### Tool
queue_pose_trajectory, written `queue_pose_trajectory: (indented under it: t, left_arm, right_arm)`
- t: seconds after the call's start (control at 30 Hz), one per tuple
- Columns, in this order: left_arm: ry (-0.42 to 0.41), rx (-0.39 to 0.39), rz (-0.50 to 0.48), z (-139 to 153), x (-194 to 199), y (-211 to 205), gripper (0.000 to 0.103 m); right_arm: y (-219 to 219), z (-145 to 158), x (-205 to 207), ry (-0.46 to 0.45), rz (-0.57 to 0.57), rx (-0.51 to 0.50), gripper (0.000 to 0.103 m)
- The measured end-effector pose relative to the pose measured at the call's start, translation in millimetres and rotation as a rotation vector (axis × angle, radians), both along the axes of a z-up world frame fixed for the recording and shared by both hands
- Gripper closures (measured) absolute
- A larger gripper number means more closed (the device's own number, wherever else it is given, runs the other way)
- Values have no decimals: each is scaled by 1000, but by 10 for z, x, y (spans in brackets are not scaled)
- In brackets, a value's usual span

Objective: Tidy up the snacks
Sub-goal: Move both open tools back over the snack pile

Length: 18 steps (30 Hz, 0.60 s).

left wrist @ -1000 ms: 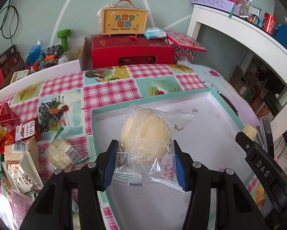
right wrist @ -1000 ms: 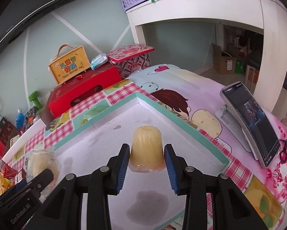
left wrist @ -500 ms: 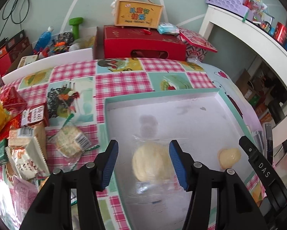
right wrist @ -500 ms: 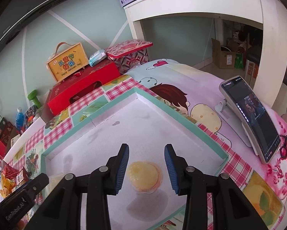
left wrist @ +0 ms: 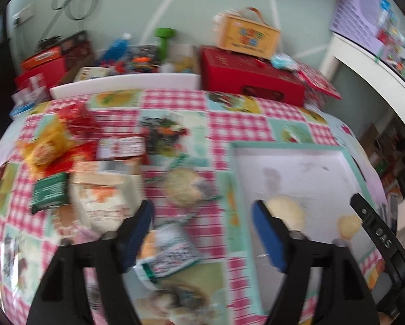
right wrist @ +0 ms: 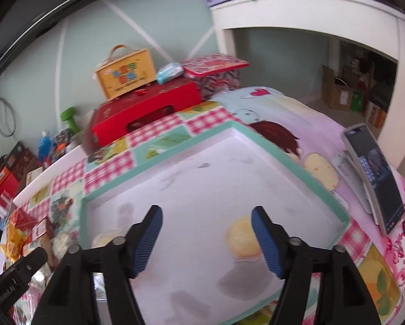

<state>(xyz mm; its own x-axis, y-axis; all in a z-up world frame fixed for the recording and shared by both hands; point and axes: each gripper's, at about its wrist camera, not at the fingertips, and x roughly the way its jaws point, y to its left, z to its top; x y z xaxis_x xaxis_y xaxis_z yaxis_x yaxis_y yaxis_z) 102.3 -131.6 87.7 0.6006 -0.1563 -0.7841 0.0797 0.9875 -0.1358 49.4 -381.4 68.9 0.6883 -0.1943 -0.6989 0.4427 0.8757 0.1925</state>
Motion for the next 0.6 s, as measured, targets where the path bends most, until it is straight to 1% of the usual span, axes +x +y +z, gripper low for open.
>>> queue_pose_trajectory:
  t: [0.03,0.13,0.23,0.4,0.5,0.6]
  left_arm:
    - [-9,4,22,5,-13,77,7]
    - [-26,20,84,12,-51,342,7]
    - [-33,42,147,8,-94,600,7]
    - [-19,94,231,20,-173,960,7]
    - [-12,105,265,35,-233,1153,7]
    - [-1,97,293,32,-288,1318,7]
  right_arm:
    - [57,12,11,-5,22,3,20]
    - [253,59,36,-24,82,-2,7]
    - [448,104,51,-33,133,-18,4]
    - [727,171,38,-25,208,-19,4]
    - [931,192,31,-14,263,-5,4]
    - [1166,166,36,10,326,11,4]
